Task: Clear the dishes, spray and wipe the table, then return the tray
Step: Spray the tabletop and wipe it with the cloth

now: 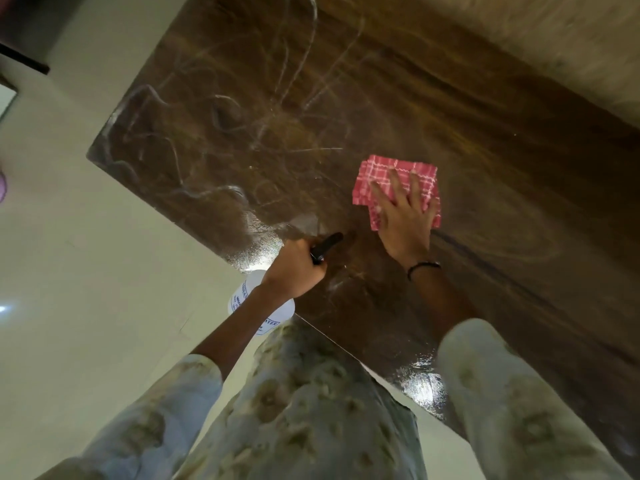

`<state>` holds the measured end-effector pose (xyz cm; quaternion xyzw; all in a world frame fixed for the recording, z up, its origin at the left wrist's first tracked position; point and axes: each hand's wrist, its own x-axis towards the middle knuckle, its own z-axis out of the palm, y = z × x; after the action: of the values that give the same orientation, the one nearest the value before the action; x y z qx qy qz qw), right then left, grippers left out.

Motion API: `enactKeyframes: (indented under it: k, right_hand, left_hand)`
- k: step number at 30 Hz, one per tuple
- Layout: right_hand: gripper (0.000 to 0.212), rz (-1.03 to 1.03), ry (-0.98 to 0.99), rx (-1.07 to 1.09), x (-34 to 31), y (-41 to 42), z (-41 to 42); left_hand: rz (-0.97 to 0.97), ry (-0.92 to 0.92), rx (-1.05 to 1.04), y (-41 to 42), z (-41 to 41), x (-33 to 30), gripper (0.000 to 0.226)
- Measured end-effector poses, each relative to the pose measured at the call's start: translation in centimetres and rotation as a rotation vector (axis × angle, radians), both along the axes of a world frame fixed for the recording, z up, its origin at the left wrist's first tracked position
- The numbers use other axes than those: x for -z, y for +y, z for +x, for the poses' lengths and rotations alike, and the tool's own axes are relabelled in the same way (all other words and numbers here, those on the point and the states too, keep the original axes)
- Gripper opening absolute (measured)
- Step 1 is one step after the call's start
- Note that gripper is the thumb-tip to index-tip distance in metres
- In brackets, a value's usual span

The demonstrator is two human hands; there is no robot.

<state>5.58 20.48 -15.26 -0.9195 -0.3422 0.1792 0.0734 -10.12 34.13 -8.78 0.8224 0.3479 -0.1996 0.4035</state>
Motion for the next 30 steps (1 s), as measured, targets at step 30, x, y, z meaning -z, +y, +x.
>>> enactKeyframes:
  k: [30]
  right_hand:
    - [0.059, -0.023, -0.049, 0.004, 0.1, -4.6, -7.7]
  left_hand:
    - [0.005, 0.228, 0.165, 0.4, -6.9, 0.3, 0.022]
